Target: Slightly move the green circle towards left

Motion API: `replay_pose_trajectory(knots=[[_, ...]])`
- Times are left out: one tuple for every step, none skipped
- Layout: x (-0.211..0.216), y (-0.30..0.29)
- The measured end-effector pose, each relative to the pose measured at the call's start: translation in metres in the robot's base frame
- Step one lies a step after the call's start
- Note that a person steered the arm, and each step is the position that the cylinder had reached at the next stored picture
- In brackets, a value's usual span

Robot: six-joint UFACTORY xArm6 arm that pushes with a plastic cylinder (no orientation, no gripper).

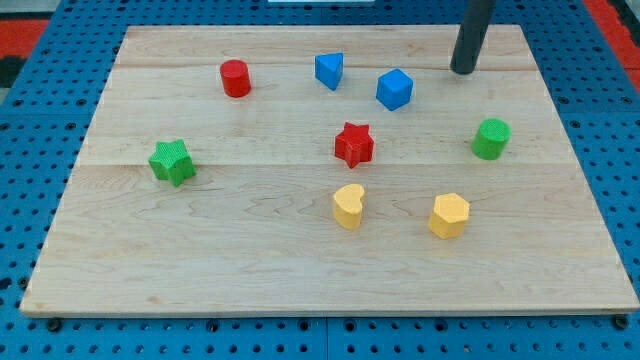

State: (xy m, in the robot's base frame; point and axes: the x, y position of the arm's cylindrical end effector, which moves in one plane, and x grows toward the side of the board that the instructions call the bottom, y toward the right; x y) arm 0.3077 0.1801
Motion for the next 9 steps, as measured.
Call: replay_pose_trajectory(knots=[[0.026,0.051],[0.059,0.069],[0.062,0.069],[0.063,0.069],[0.077,0.074],[0.093,0.055],[0.094,0.026],[0.094,0.023],[0.094,0.027]])
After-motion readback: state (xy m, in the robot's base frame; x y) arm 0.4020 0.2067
